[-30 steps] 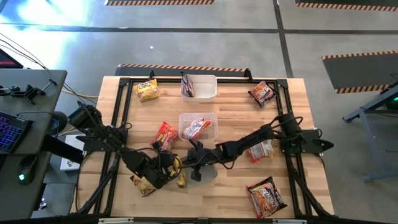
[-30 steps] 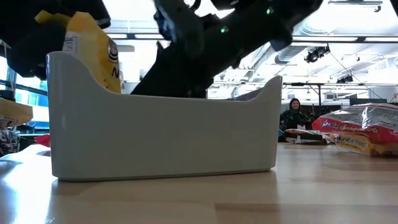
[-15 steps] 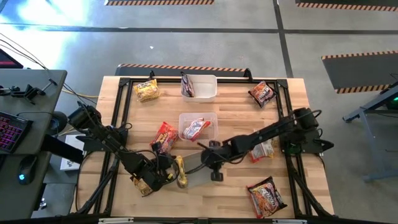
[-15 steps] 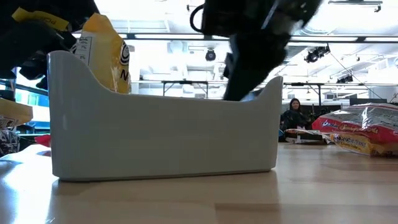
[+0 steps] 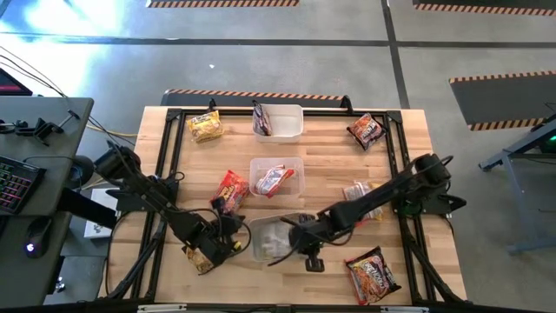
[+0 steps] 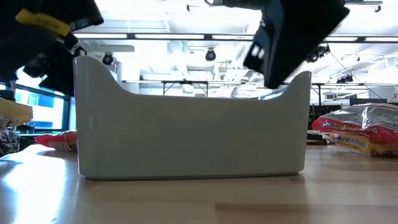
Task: Sort Maruchan noodles
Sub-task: Adjust the orange noodle pack into the transparent bin
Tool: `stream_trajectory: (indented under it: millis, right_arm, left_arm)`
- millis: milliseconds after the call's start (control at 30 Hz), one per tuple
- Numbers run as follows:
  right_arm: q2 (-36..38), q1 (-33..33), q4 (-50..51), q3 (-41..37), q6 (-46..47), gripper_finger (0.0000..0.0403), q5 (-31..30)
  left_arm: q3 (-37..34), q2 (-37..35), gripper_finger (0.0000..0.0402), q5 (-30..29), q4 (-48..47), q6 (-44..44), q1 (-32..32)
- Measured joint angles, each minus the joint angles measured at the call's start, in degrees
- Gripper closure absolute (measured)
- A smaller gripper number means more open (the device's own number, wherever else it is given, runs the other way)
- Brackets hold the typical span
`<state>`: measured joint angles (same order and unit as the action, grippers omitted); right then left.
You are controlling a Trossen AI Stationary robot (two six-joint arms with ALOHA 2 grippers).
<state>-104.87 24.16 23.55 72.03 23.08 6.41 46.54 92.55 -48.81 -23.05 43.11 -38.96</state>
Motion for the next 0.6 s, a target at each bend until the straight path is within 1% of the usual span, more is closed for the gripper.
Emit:
stream_trajectory:
  millis: [133,233,300,400,467,533,600]
  right_arm:
    - [1.8,0.91,-2.2,0.0,-0.21,0.0403,-3.98]
    - [2.87,1.22,-2.84,0.0,-0.05,0.0403,-4.87]
    - [4.22,1.66,-2.76,0.0,0.05,0.0403,-5.48]
    - [7.02,3.01,-2.15,0.0,-1.3,0.0403,-8.9]
    - [9.04,4.04,-0.2,-0.01,-3.35,0.0403,-12.4]
    - [10.61,4.96,0.33,-0.98,-5.07,0.0403,-16.43]
    - [11.5,5.31,-2.05,-3.63,-5.53,0.0403,-17.73]
  left_arm:
    - [0.0,-1.81,0.0401,-0.36,0.34,-2.27,0.05]
    - [0.0,-3.44,0.0401,-0.24,0.6,-2.69,0.59]
    - [0.0,-4.57,0.0401,0.21,0.7,-2.9,1.27]
    - [-0.02,-6.61,0.0401,0.76,2.09,-3.74,3.29]
    - [-0.02,-7.49,0.0401,4.43,5.07,-5.93,5.8]
    - [0.0,-7.67,0.0401,11.32,10.33,-7.94,9.52]
    - [0.0,-7.65,0.04,18.0,14.28,-10.25,13.32]
